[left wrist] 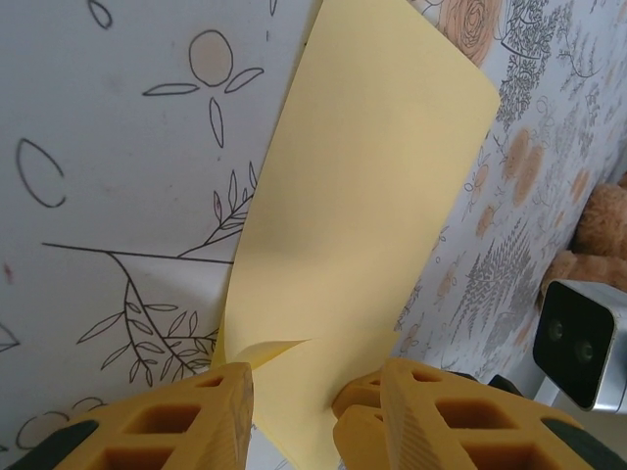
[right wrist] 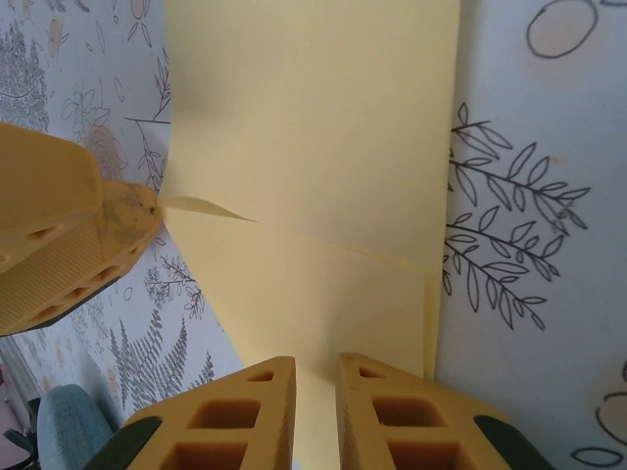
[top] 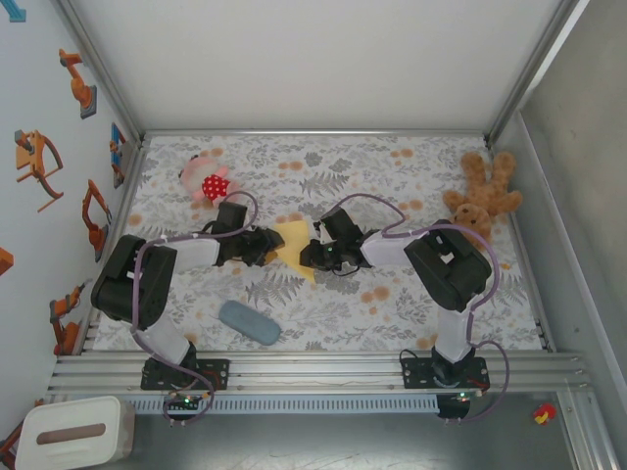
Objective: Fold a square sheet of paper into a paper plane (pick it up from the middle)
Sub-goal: Fourth fold the wing at the center of the table.
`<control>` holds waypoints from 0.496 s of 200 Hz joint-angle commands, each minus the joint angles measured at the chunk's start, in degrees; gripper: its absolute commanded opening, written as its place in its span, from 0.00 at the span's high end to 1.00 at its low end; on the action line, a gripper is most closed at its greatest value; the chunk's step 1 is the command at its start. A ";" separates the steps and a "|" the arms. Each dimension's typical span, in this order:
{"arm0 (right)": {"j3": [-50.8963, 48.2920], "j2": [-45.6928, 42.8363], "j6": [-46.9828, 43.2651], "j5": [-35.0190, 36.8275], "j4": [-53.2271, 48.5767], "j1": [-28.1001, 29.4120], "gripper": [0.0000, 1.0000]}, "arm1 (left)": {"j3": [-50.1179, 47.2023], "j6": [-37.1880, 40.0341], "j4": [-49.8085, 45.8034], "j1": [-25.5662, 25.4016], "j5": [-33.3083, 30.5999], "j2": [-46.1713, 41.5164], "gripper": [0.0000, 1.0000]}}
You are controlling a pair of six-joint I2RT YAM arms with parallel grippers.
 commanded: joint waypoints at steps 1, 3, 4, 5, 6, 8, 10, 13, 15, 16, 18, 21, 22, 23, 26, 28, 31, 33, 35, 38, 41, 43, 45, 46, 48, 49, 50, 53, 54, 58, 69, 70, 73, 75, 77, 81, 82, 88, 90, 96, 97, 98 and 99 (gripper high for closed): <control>-0.93 1.66 -0.66 1.19 -1.58 -0.48 0.82 | 1.12 1.47 -3.38 -0.39 -1.79 0.82 0.61; -0.93 1.68 -0.64 1.19 -1.67 -0.47 0.82 | 1.18 1.58 -3.55 -0.43 -2.05 0.72 0.61; -0.93 1.68 -0.64 1.19 -1.70 -0.45 0.82 | 1.15 1.60 -3.62 -0.40 -2.14 0.68 0.61; -0.97 1.69 -0.68 1.19 -1.72 -0.48 0.82 | 1.13 1.57 -3.74 -0.44 -2.27 0.67 0.61; -0.99 1.69 -0.66 1.19 -1.73 -0.46 0.82 | 1.08 1.60 -3.85 -0.41 -2.38 0.66 0.61; -0.94 1.69 -0.64 1.19 -1.73 -0.44 0.82 | 1.11 1.66 -4.02 -0.43 -2.58 0.61 0.61; -0.93 1.67 -0.64 1.19 -1.73 -0.50 0.82 | 1.16 1.74 -4.15 -0.46 -2.73 0.57 0.61; -0.93 1.66 -0.71 1.19 -1.73 -0.49 0.82 | 1.11 1.80 -4.33 -0.39 -3.00 0.49 0.61; -0.97 1.68 -0.72 1.19 -1.73 -0.47 0.82 | 1.11 1.87 -4.55 -0.38 -3.26 0.46 0.61; -0.99 1.68 -0.68 1.19 -1.73 -0.45 0.82 | 1.11 1.88 -4.69 -0.38 -3.36 0.38 0.61; -0.96 1.67 -0.65 1.19 -1.73 -0.44 0.82 | 1.11 1.97 -4.80 -0.45 -3.55 0.32 0.61; -0.93 1.69 -0.68 1.19 -1.78 -0.50 0.82 | 1.11 2.11 -5.07 -0.42 -3.88 0.18 0.61; -0.93 1.69 -0.70 1.19 -1.80 -0.46 0.82 | 1.11 2.13 -5.17 -0.45 -3.98 0.15 0.61; -0.93 1.64 -0.71 1.19 -1.77 -0.45 0.82 | 1.11 2.14 -5.27 -0.46 -4.07 0.09 0.61; -0.93 1.68 -0.72 1.19 -1.81 -0.51 0.82 | 1.11 2.29 -5.39 -0.48 -4.40 -0.08 0.61; -0.93 1.62 -0.77 1.19 -1.82 -0.52 0.82 | 1.14 2.32 -5.57 -0.54 -4.60 -0.12 0.61; -1.00 1.72 -0.73 1.19 -1.86 -0.55 0.82 | 1.12 2.48 -5.78 -0.55 -4.87 -0.36 0.61; -0.94 1.76 -0.72 1.19 -1.83 -0.55 0.82 | 1.12 2.61 -5.86 -0.58 -5.06 -0.46 0.61; -0.93 1.73 -0.77 1.19 -1.89 -0.55 0.82 | 1.16 2.70 -6.01 -0.63 -5.18 -0.59 0.61; -0.99 1.75 -0.73 1.19 -1.91 -0.59 0.82 | 1.22 2.78 -6.18 -0.62 -5.48 -0.76 0.61; -0.93 1.77 -0.78 1.19 -1.91 -0.58 0.82 | 1.26 2.97 -6.38 -0.64 -5.70 -0.90 0.61; -0.91 1.77 -0.74 1.19 -1.91 -0.60 0.82 | 1.28 3.08 -6.47 -0.69 -5.80 -0.92 0.61; -0.85 1.78 -0.73 1.19 -1.86 -0.56 0.82 | 1.35 3.13 -6.56 -0.72 -5.89 -1.04 0.61; -0.85 1.82 -0.73 1.19 -1.89 -0.58 0.82 | 1.32 3.21 -6.62 -0.73 -5.95 -1.07 0.61; -0.88 1.83 -0.72 1.19 -1.97 -0.60 0.82 | 1.36 3.27 -6.73 -0.73 -5.99 -1.10 0.61; -0.90 1.89 -0.77 1.19 -1.94 -0.60 0.82 | 1.37 3.28 -6.79 -0.69 -6.00 -1.06 0.61; -0.87 1.88 -0.75 1.19 -1.97 -0.61 0.82 | 1.42 3.33 -6.82 -0.67 -6.01 -1.08 0.61; -0.84 1.90 -0.77 1.19 -1.99 -0.61 0.82 | 1.55 3.42 -6.97 -0.65 -5.97 -1.10 0.61; -0.84 1.88 -0.79 1.19 -1.99 -0.61 0.82 | 1.55 3.44 -7.00 -0.69 -5.99 -1.06 0.61; -0.83 1.94 -0.73 1.19 -2.00 -0.62 0.82 | 1.57 3.52 -7.03 -0.71 -5.89 -0.99 0.61; -0.75 1.99 -0.82 1.10 -2.02 -0.60 0.82 | 1.64 3.47 -6.26 -0.67 -4.99 -0.58 0.61; -0.75 2.02 -0.82 1.06 -2.05 -0.56 0.82 | 1.69 3.43 -6.21 -0.70 -4.84 -0.49 0.61; -0.67 2.03 -0.81 1.10 -2.08 -0.60 0.82 | 1.72 3.30 -5.86 -0.73 -4.56 -0.47 0.62; -0.73 2.04 -0.81 1.03 -2.08 -0.58 0.82 | 1.73 3.23 -5.66 -0.80 -4.39 -0.31 0.63; -0.68 1.99 -0.83 1.02 -2.08 -0.60 0.82 | 1.73 3.15 -5.44 -0.81 -4.09 -0.20 0.63; -0.66 2.08 -0.82 1.01 -2.04 -0.61 0.82 | 1.75 3.01 -4.93 -0.80 -3.63 0.05 0.64; -0.66 2.06 -0.81 1.01 -2.02 -0.61 0.82 | 1.78 2.93 -4.88 -0.81 -3.55 0.09 0.64; -0.66 2.09 -0.86 0.99 -2.03 -0.59 0.82 | 1.91 2.75 -4.16 -0.85 -2.91 0.45 0.65; -0.66 2.10 -0.87 1.01 -2.07 -0.60 0.82 | 1.93 2.67 -3.94 -0.83 -2.69 0.54 0.66; -0.67 2.13 -0.83 1.01 -2.08 -0.59 0.82 | 1.97 2.43 -3.30 -0.89 -2.29 0.82 0.68; -0.66 2.13 -0.82 1.01 -2.04 -0.55 0.82 | 1.94 2.42 -3.23 -0.90 -2.22 0.82 0.68; -0.66 2.13 -0.82 1.01 -2.02 -0.58 0.82 | 1.92 2.37 -3.16 -0.90 -2.18 0.87 0.68; -0.66 2.13 -0.86 1.01 -2.10 -0.64 0.82 | 1.96 2.35 -3.03 -0.86 -2.12 0.89 0.68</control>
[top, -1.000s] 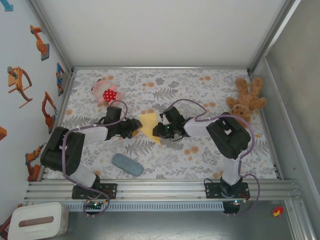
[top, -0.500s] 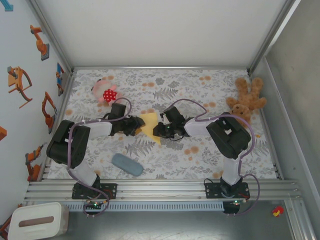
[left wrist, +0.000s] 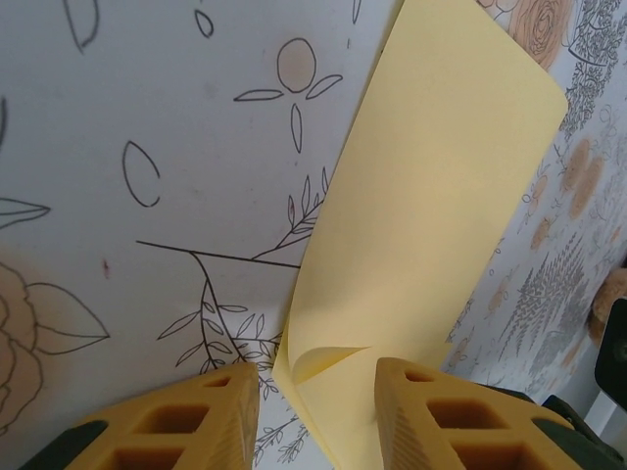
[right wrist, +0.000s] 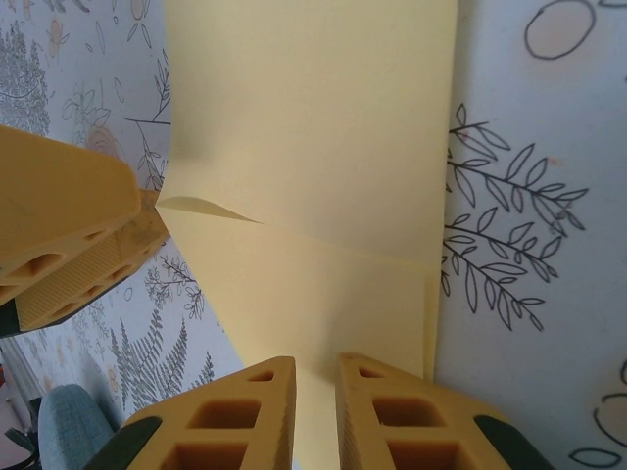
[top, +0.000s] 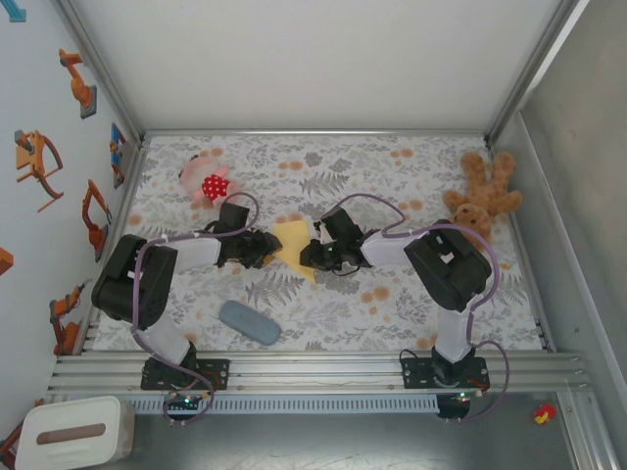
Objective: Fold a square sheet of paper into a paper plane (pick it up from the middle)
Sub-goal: Fourth fold the wing at the center of the table.
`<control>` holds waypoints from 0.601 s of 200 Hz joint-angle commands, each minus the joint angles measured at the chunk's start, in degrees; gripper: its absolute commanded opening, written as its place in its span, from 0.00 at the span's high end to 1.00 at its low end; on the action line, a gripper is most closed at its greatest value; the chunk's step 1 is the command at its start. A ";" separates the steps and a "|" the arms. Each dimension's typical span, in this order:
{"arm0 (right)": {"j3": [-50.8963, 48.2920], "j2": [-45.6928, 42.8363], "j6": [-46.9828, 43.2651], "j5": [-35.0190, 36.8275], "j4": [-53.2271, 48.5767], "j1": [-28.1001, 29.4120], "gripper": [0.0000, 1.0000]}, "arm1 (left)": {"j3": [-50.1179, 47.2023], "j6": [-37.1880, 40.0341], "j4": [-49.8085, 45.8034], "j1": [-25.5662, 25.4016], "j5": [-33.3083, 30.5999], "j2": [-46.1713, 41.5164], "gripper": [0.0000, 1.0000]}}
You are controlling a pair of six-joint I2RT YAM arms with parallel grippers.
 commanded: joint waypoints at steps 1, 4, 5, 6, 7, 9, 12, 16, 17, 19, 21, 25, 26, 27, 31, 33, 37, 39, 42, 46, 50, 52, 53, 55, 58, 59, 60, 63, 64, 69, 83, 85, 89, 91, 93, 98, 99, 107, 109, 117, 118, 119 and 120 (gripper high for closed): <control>-0.66 2.04 -0.81 1.23 -2.13 -0.53 0.82 | 1.28 0.59 1.14 -0.25 1.76 0.93 0.69; -0.66 2.04 -0.79 1.23 -2.17 -0.51 0.82 | 1.26 0.54 1.31 -0.28 1.93 0.96 0.69; -0.66 2.04 -0.84 1.23 -2.17 -0.51 0.82 | 1.30 0.47 1.44 -0.30 1.99 0.93 0.70; -0.66 2.04 -0.86 1.23 -2.17 -0.52 0.82 | 1.32 0.48 1.50 -0.31 2.02 0.95 0.70; -0.66 2.04 -0.82 1.23 -2.17 -0.47 0.82 | 1.28 0.44 1.53 -0.27 2.08 1.01 0.70; -0.66 2.04 -0.84 1.30 -2.22 -0.49 0.82 | 1.32 0.41 1.62 -0.24 2.17 1.12 0.71; -0.67 2.04 -0.81 1.32 -2.25 -0.52 0.82 | 1.34 0.40 1.80 -0.29 2.30 1.15 0.71; -0.66 2.11 -0.80 1.39 -2.41 -0.50 0.82 | 1.34 0.40 2.25 -0.25 2.54 1.23 0.72; -0.66 2.12 -0.79 1.40 -2.43 -0.51 0.82 | 1.34 0.36 2.30 -0.33 2.61 1.20 0.72; -0.66 2.13 -0.83 1.40 -2.50 -0.52 0.82 | 1.29 0.33 2.51 -0.30 2.77 1.23 0.72; -0.66 2.11 -0.87 1.41 -2.52 -0.52 0.82 | 1.33 0.32 2.83 -0.38 2.94 1.24 0.72; -0.73 2.08 -0.94 1.41 -2.50 -0.50 0.82 | 1.17 0.19 3.37 -0.36 3.22 1.12 0.73; -0.69 2.15 -0.91 1.41 -2.56 -0.51 0.82 | 1.12 0.17 3.43 -0.38 3.25 1.09 0.73; -0.68 2.18 -0.94 1.41 -2.54 -0.52 0.82 | 1.10 0.11 3.55 -0.35 3.36 1.08 0.73; -0.66 2.21 -0.89 1.41 -2.61 -0.50 0.82 | 1.08 0.01 3.94 -0.35 3.66 1.10 0.73; -0.71 2.22 -0.88 1.41 -2.61 -0.49 0.82 | 1.01 0.00 4.04 -0.39 3.75 1.08 0.73; -0.72 2.20 -0.89 1.41 -2.61 -0.51 0.82 | 1.05 0.02 4.02 -0.33 3.80 1.15 0.73; -0.72 2.21 -0.88 1.41 -2.63 -0.52 0.82 | 1.09 0.02 4.09 -0.39 3.92 1.16 0.73; -0.70 2.26 -0.95 1.41 -2.66 -0.52 0.82 | 1.08 0.01 4.02 -0.40 4.04 1.16 0.73; -0.66 2.24 -0.95 1.41 -2.66 -0.48 0.82 | 1.12 0.01 3.93 -0.41 4.11 1.28 0.73; -0.66 2.26 -0.99 1.41 -2.65 -0.51 0.82 | 1.22 0.08 3.69 -0.37 4.16 1.32 0.73; -0.60 2.29 -0.99 1.41 -2.67 -0.52 0.82 | 1.31 0.08 3.63 -0.35 4.23 1.42 0.73; -0.59 2.30 -0.98 1.41 -2.68 -0.52 0.82 | 1.32 0.15 3.61 -0.33 4.24 1.46 0.73; -0.58 2.30 -0.97 1.41 -2.70 -0.52 0.82 | 1.27 0.19 3.59 -0.39 4.32 1.50 0.73; -0.62 2.31 -0.97 1.41 -2.69 -0.52 0.82 | 1.25 0.22 3.66 -0.40 4.38 1.58 0.73; -0.60 2.31 -0.97 1.41 -2.69 -0.52 0.82 | 1.25 0.18 3.66 -0.40 4.45 1.59 0.73; -0.63 2.31 -0.97 1.41 -2.70 -0.52 0.82 | 1.25 0.20 3.67 -0.36 4.53 1.64 0.73; -0.58 2.35 -0.97 1.41 -2.70 -0.50 0.82 | 1.25 0.16 3.68 -0.40 4.70 1.80 0.73; -0.62 2.37 -1.01 1.36 -2.70 -0.51 0.82 | 1.29 0.15 3.67 -0.36 4.79 1.87 0.73; -0.50 2.39 -1.01 1.41 -2.65 -0.52 0.82 | 1.26 0.11 3.67 -0.38 5.03 2.07 0.73; -0.52 2.39 -1.02 1.37 -2.79 -0.52 0.82 | 1.34 -0.15 3.66 -0.39 5.48 2.80 0.73; -0.52 2.39 -1.02 1.36 -2.79 -0.52 0.82 | 1.43 -0.13 3.67 -0.36 5.48 2.93 0.73; -0.49 2.39 -1.05 1.34 -2.79 -0.50 0.82 | 1.35 -0.29 3.67 -0.40 5.48 3.07 0.73; -0.53 2.35 -0.99 1.33 -2.79 -0.52 0.82 | 1.34 -0.30 3.71 -0.40 5.53 3.09 0.73; -0.50 2.38 -0.97 1.32 -2.79 -0.52 0.82 | 1.34 -0.43 3.90 -0.38 5.54 3.18 0.73; -0.49 2.39 -1.08 1.32 -2.79 -0.48 0.82 | 1.34 -0.64 4.43 -0.40 5.63 3.38 0.73; -0.49 2.39 -1.06 1.32 -2.79 -0.46 0.82 | 1.29 -0.73 4.54 -0.41 5.73 3.37 0.73; -0.49 2.30 -1.08 1.24 -2.70 -0.51 0.82 | 1.12 -1.20 5.65 -0.35 6.20 3.53 0.73; -0.51 2.30 -1.06 1.23 -2.70 -0.50 0.82 | 1.15 -1.29 5.86 -0.39 6.30 3.60 0.73; -0.50 2.25 -1.18 1.23 -2.64 -0.52 0.82 | 1.12 -1.56 6.74 -0.40 6.72 3.70 0.73; -0.54 2.23 -1.16 1.23 -2.63 -0.48 0.82 | 1.14 -1.59 6.83 -0.40 6.76 3.70 0.73; -0.60 2.23 -1.15 1.23 -2.62 -0.45 0.82 | 1.15 -1.60 6.92 -0.36 6.83 3.70 0.73; -0.59 2.22 -1.19 1.23 -2.62 -0.49 0.82 | 1.16 -1.66 7.05 -0.38 6.86 3.75 0.73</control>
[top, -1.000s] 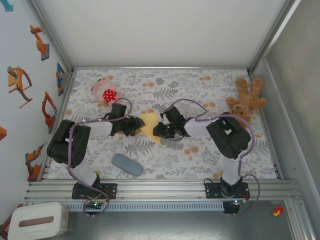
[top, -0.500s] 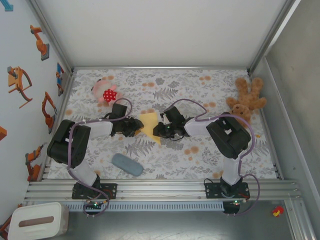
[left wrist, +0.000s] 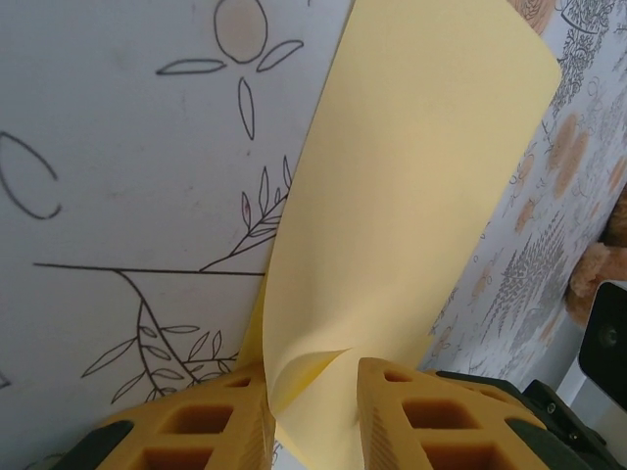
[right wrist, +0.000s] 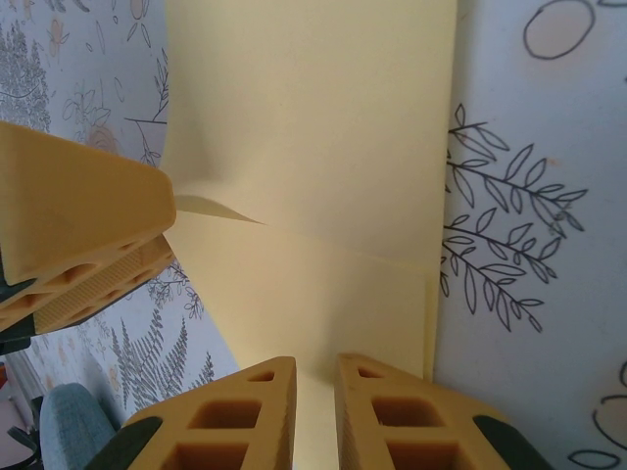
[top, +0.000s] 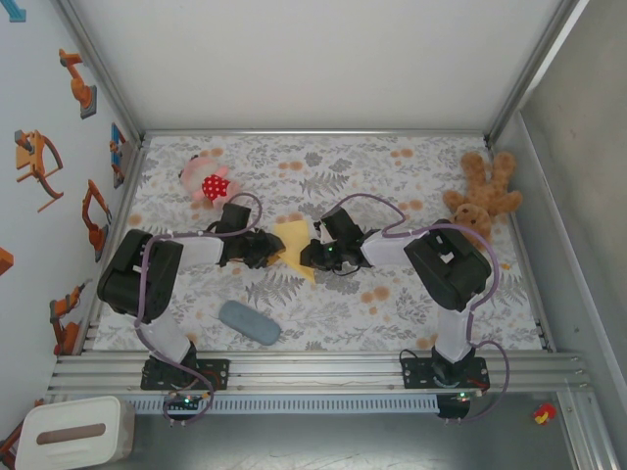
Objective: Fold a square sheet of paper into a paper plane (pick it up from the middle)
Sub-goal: Fourth fold the wing at the center of the table.
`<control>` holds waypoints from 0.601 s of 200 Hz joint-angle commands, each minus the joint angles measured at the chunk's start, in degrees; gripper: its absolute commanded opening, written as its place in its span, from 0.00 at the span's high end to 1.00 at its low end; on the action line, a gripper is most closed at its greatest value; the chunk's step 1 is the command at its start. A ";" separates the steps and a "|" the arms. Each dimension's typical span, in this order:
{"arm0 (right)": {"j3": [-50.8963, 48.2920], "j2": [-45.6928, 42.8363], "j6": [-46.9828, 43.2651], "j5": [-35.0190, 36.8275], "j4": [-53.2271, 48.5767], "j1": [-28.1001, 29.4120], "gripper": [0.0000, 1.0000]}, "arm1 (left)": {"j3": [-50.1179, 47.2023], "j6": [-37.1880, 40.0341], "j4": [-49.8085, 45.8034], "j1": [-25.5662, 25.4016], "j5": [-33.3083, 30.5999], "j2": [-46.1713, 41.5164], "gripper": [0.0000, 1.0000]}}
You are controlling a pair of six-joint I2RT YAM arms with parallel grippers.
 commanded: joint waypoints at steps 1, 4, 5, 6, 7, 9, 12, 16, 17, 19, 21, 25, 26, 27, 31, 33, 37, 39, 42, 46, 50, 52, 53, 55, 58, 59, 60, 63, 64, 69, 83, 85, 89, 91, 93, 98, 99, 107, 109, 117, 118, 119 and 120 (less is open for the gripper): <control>-0.58 2.04 -1.19 1.63 -2.66 -0.37 0.82 | 0.98 -1.22 3.16 -0.26 2.28 0.78 0.73; -0.55 2.08 -1.19 1.63 -2.66 -0.39 0.82 | 0.99 -1.32 3.42 -0.23 2.41 0.85 0.73; -0.56 2.08 -1.16 1.63 -2.66 -0.39 0.82 | 0.99 -1.33 3.48 -0.23 2.47 0.91 0.73; -0.57 2.08 -1.14 1.58 -2.66 -0.39 0.82 | 0.99 -1.33 3.60 -0.28 2.54 0.94 0.73; -0.57 2.08 -1.22 1.56 -2.61 -0.39 0.82 | 0.99 -1.33 3.65 -0.25 2.57 0.92 0.73; -0.55 2.08 -1.23 1.54 -2.58 -0.39 0.83 | 0.99 -1.38 3.83 -0.19 2.66 1.00 0.73; -0.49 2.08 -1.22 1.47 -2.44 -0.43 0.82 | 0.99 -1.43 4.11 -0.15 2.83 1.04 0.73; -0.49 2.08 -1.25 1.34 -2.41 -0.47 0.83 | 0.92 -1.42 4.36 -0.13 2.98 1.12 0.73; -0.49 2.04 -1.27 1.31 -2.31 -0.47 0.83 | 0.91 -1.42 4.43 -0.13 3.06 1.14 0.73; -0.42 2.10 -1.29 1.22 -2.26 -0.52 0.83 | 0.90 -1.47 4.55 -0.14 3.12 1.23 0.74; -0.40 2.15 -1.23 1.08 -2.18 -0.55 0.83 | 0.90 -1.46 4.58 -0.01 3.17 1.30 0.74; -0.40 2.13 -1.21 0.87 -1.97 -0.62 0.83 | 0.94 -1.54 4.76 -0.01 3.24 1.37 0.74; -0.40 2.15 -1.21 0.81 -1.83 -0.59 0.83 | 0.92 -1.53 4.81 0.01 3.32 1.44 0.74; -0.44 2.07 -1.21 0.78 -1.76 -0.62 0.83 | 0.91 -1.52 4.88 0.02 3.36 1.47 0.74; -0.41 2.08 -1.23 0.55 -1.55 -0.73 0.83 | 0.86 -1.54 5.03 0.12 3.60 1.71 0.74; -0.40 2.02 -1.23 0.50 -1.46 -0.78 0.83 | 0.82 -1.52 5.16 0.12 3.69 1.75 0.74; -0.35 1.95 -1.23 0.48 -1.38 -0.82 0.83 | 0.81 -1.51 5.36 0.26 3.93 2.01 0.74; -0.32 1.92 -1.21 0.48 -1.35 -0.89 0.83 | 0.81 -1.53 5.53 0.33 4.08 2.07 0.75; -0.27 1.79 -1.31 0.42 -1.27 -0.91 0.83 | 0.81 -1.56 5.70 0.30 4.22 2.28 0.75; -0.23 1.74 -1.45 0.40 -1.29 -1.04 0.83 | 0.77 -1.55 5.88 0.47 4.42 2.42 0.75; -0.07 1.56 -1.67 0.31 -1.37 -1.13 0.83 | 0.73 -1.60 6.02 0.59 4.66 2.65 0.76; -0.08 1.49 -1.76 0.31 -1.41 -1.17 0.83 | 0.72 -1.62 6.24 0.57 4.75 2.71 0.76; -0.02 1.44 -1.84 0.31 -1.42 -1.22 0.83 | 0.72 -1.65 6.30 0.61 4.86 2.77 0.76; 0.03 1.40 -1.98 0.31 -1.42 -1.25 0.83 | 0.66 -1.66 6.42 0.64 4.93 2.85 0.76; 0.12 1.27 -2.13 0.31 -1.41 -1.27 0.83 | 0.59 -1.61 6.64 0.76 5.08 2.99 0.77; 0.17 1.24 -2.15 0.31 -1.42 -1.31 0.83 | 0.57 -1.60 6.72 0.79 5.12 2.99 0.77; 0.19 1.13 -2.21 0.31 -1.47 -1.33 0.83 | 0.56 -1.64 6.75 0.81 5.18 3.08 0.77; 0.21 1.04 -2.39 0.26 -1.44 -1.43 0.83 | 0.55 -1.66 6.96 0.91 5.30 3.19 0.77; 0.22 0.99 -2.41 0.24 -1.43 -1.44 0.83 | 0.55 -1.67 7.01 0.96 5.36 3.23 0.77; 0.30 0.74 -2.71 0.18 -1.40 -1.57 0.83 | 0.46 -1.61 7.10 0.99 5.54 3.38 0.79; 0.55 -0.12 -3.69 0.04 -1.48 -1.79 0.82 | 0.39 -1.69 7.61 1.17 5.90 3.73 0.82; 0.57 -0.22 -3.85 0.04 -1.50 -1.81 0.82 | 0.42 -1.69 7.72 1.22 6.00 3.75 0.83; 0.57 -0.55 -4.22 0.04 -1.51 -1.89 0.82 | 0.30 -1.77 7.94 1.18 6.10 3.77 0.84; 0.63 -0.71 -4.38 0.04 -1.58 -1.89 0.82 | 0.29 -1.77 8.00 1.18 6.12 3.74 0.84; 0.65 -0.90 -4.55 0.09 -1.62 -1.95 0.82 | 0.22 -1.82 8.06 1.24 6.12 3.69 0.85; 0.70 -1.35 -5.09 0.33 -1.79 -1.97 0.81 | 0.15 -1.91 8.31 1.19 6.12 3.70 0.87; 0.72 -1.39 -5.17 0.36 -1.83 -1.97 0.81 | 0.13 -1.93 8.34 1.23 6.12 3.65 0.87; 0.91 -2.40 -6.05 1.01 -2.31 -2.15 0.80 | 0.12 -1.96 8.32 1.18 6.10 3.53 0.90; 0.98 -2.71 -6.33 1.19 -2.48 -2.17 0.79 | 0.05 -2.02 8.31 1.18 6.07 3.48 0.91; 1.30 -3.78 -7.78 2.24 -3.52 -2.15 0.77 | 0.03 -2.06 8.40 1.09 6.03 3.06 0.94; 1.33 -3.97 -7.96 2.41 -3.70 -2.15 0.76 | 0.03 -2.05 8.43 1.09 6.04 3.03 0.94; 1.35 -4.06 -8.10 2.64 -3.84 -2.15 0.76 | 0.07 -2.09 8.44 1.09 6.04 2.97 0.94; 1.40 -4.28 -8.30 2.75 -3.99 -2.15 0.76 | 0.04 -2.11 8.45 1.09 6.04 2.94 0.95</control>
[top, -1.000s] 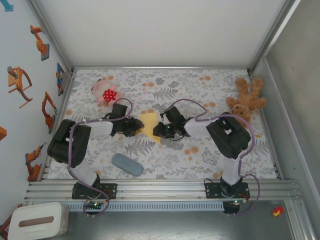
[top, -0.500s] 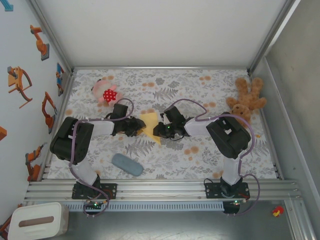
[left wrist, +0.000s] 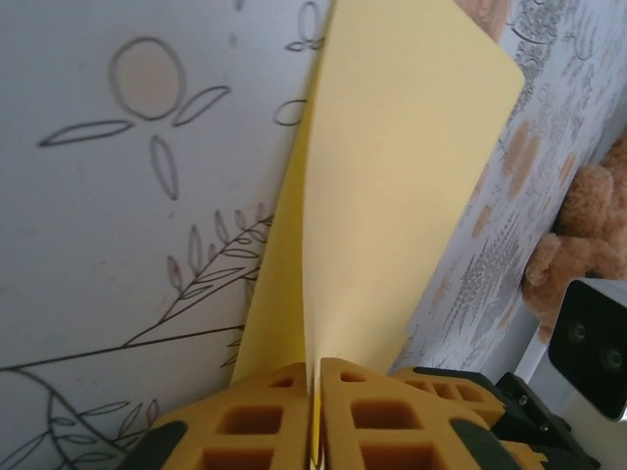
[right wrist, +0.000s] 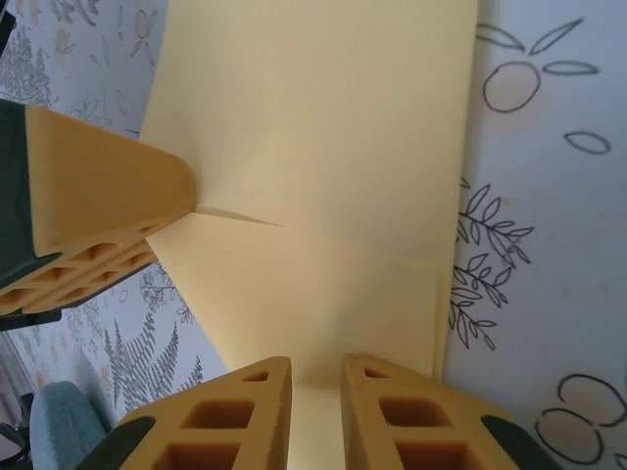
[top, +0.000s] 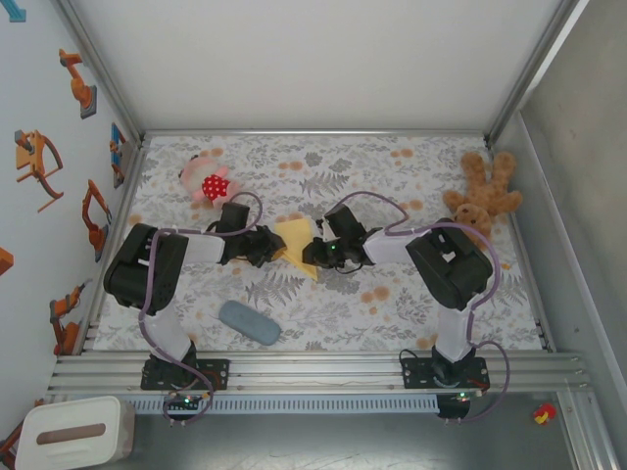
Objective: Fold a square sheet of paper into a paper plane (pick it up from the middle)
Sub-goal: Fourth fold the wing at the center of the table.
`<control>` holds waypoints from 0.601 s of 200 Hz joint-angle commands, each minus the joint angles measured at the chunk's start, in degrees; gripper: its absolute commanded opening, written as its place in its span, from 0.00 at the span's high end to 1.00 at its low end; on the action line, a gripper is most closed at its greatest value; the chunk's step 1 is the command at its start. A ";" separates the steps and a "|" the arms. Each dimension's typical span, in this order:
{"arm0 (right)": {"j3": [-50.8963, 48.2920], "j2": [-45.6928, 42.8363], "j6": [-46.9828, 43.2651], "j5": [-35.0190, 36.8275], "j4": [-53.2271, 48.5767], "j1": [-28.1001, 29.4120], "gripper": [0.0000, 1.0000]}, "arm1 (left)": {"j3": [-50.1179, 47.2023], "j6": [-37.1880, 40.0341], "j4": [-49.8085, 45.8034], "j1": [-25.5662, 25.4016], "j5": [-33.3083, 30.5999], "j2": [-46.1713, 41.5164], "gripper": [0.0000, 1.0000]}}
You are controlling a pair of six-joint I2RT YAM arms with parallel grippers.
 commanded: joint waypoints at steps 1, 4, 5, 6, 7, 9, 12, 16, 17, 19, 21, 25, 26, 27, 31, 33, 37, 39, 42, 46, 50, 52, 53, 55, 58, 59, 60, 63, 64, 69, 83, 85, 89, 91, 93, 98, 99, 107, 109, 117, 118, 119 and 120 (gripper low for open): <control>1.36 -3.92 -5.01 3.33 -3.77 -0.53 0.75 | 0.03 -0.22 1.48 0.08 1.27 -0.33 0.95; 1.52 -4.42 -5.55 3.84 -4.20 -0.55 0.74 | 0.04 -0.23 1.49 0.08 1.24 -0.43 0.95; 1.54 -4.60 -5.73 4.03 -4.37 -0.58 0.74 | 0.03 -0.25 1.49 0.13 1.23 -0.37 0.95; 1.59 -4.69 -5.91 4.21 -4.55 -0.56 0.74 | 0.03 -0.26 1.40 0.06 1.19 -0.38 0.95; 1.62 -4.86 -6.08 4.43 -4.64 -0.54 0.74 | 0.02 -0.26 1.35 0.03 1.12 -0.52 0.96; 1.57 -5.15 -6.50 4.93 -5.07 -0.49 0.73 | 0.04 -0.33 1.28 0.05 1.05 -0.73 0.96; 1.81 -5.53 -7.14 5.56 -5.68 -0.50 0.72 | 0.05 -0.55 1.19 0.00 0.93 -0.92 0.96; 1.93 -6.10 -8.08 6.52 -6.39 -0.47 0.71 | 0.06 -0.75 1.12 0.01 0.69 -1.12 0.97; 2.01 -6.27 -8.31 6.77 -6.48 -0.54 0.71 | 0.04 -0.86 1.13 0.04 0.65 -1.24 0.97; 2.00 -6.55 -8.79 7.18 -6.85 -0.53 0.70 | 0.07 -0.92 1.15 0.01 0.62 -1.37 0.97; 2.06 -6.80 -9.20 7.66 -7.19 -0.46 0.69 | 0.10 -1.00 1.16 0.00 0.48 -1.43 0.97; 2.16 -7.38 -10.09 8.79 -7.97 -0.46 0.68 | 0.11 -1.19 1.14 -0.08 0.30 -1.88 0.97; 2.17 -7.48 -10.33 9.05 -8.15 -0.45 0.68 | 0.15 -1.26 1.09 -0.09 0.28 -1.97 0.97; 2.17 -7.67 -10.53 9.27 -8.28 -0.45 0.68 | 0.17 -1.29 1.07 -0.13 0.18 -2.06 0.97; 2.17 -8.00 -11.27 9.98 -8.77 -0.36 0.67 | 0.26 -1.54 0.72 -0.18 -0.18 -2.49 0.97; 2.14 -8.36 -11.94 10.96 -9.18 -0.37 0.66 | 0.32 -1.69 0.61 -0.22 -0.33 -2.65 0.97; 2.12 -8.87 -12.81 11.95 -9.81 -0.28 0.65 | 0.49 -1.82 0.31 -0.36 -0.80 -3.08 0.97; 2.14 -9.07 -13.17 12.61 -10.10 -0.20 0.65 | 0.58 -1.91 0.09 -0.40 -1.08 -3.28 0.97; 2.21 -9.31 -13.91 13.61 -10.57 -0.11 0.65 | 0.73 -2.00 -0.32 -0.58 -1.47 -3.58 0.97; 2.29 -9.85 -14.77 15.11 -11.31 0.04 0.65 | 0.99 -2.19 -1.03 -0.80 -2.03 -4.06 0.97; 2.27 -10.25 -15.72 16.91 -11.97 0.49 0.65 | 1.26 -2.32 -1.74 -0.96 -2.64 -4.46 0.97; 2.28 -10.54 -16.20 17.54 -12.31 0.74 0.65 | 1.43 -2.36 -2.09 -1.12 -3.01 -4.66 0.97; 2.32 -10.64 -16.42 18.09 -12.47 0.85 0.65 | 1.52 -2.41 -2.28 -1.13 -3.22 -4.77 0.97; 2.32 -10.90 -16.95 19.13 -12.77 1.13 0.65 | 1.58 -2.47 -2.64 -1.23 -3.49 -4.96 0.97; 2.33 -11.29 -17.72 20.58 -13.19 1.47 0.65 | 1.81 -2.61 -3.20 -1.42 -3.91 -5.18 0.97; 2.34 -11.37 -17.84 21.06 -13.35 1.61 0.65 | 1.84 -2.63 -3.36 -1.46 -4.11 -5.29 0.97; 2.39 -11.50 -17.98 21.51 -13.48 1.77 0.65 | 1.90 -2.68 -3.49 -1.52 -4.30 -5.39 0.97; 2.42 -11.77 -18.74 22.96 -13.89 2.29 0.65 | 2.08 -2.91 -3.75 -1.72 -4.69 -5.66 0.97; 2.47 -11.83 -19.09 23.39 -14.01 2.46 0.65 | 2.10 -2.95 -3.90 -1.79 -4.85 -5.71 0.97; 2.48 -12.29 -20.27 25.53 -14.40 3.33 0.65 | 2.33 -3.22 -4.20 -2.09 -5.27 -6.03 0.97; 2.12 -13.28 -22.66 30.25 -14.08 5.77 0.66 | 2.89 -4.41 -5.49 -2.87 -6.94 -6.94 0.97; 2.05 -13.38 -23.04 30.61 -13.87 6.14 0.66 | 3.15 -4.53 -5.82 -2.92 -7.19 -6.97 0.97; 1.94 -13.52 -23.67 31.14 -13.50 6.73 0.66 | 3.35 -4.68 -6.46 -3.13 -7.57 -7.09 0.97; 1.92 -13.53 -23.97 31.36 -13.33 7.04 0.66 | 3.45 -4.78 -6.72 -3.23 -7.74 -7.19 0.97; 1.87 -13.60 -24.29 31.48 -13.16 7.30 0.66 | 3.65 -4.82 -6.98 -3.27 -7.94 -7.25 0.97; 1.87 -13.57 -25.07 31.79 -12.72 8.08 0.66 | 3.85 -5.13 -7.54 -3.42 -8.36 -7.40 0.97; 1.89 -13.57 -25.24 31.85 -12.63 8.26 0.66 | 3.87 -5.16 -7.60 -3.47 -8.45 -7.41 0.97; 1.81 -13.34 -26.31 32.33 -11.88 9.64 0.67 | 4.21 -5.58 -8.20 -3.63 -8.86 -7.52 0.97; 1.77 -13.20 -26.61 32.51 -11.68 9.95 0.67 | 4.30 -5.73 -8.25 -3.75 -8.94 -7.56 0.97; 1.91 -12.77 -27.43 32.72 -11.12 11.12 0.67 | 4.46 -6.18 -8.46 -3.87 -9.23 -7.66 0.97; 2.00 -12.68 -27.52 32.71 -11.08 11.27 0.67 | 4.48 -6.21 -8.49 -3.87 -9.23 -7.68 0.97; 2.00 -12.59 -27.53 32.70 -11.02 11.35 0.67 | 4.45 -6.27 -8.51 -3.92 -9.27 -7.68 0.97; 2.00 -12.55 -27.57 32.70 -10.99 11.52 0.67 | 4.48 -6.30 -8.57 -3.94 -9.30 -7.68 0.97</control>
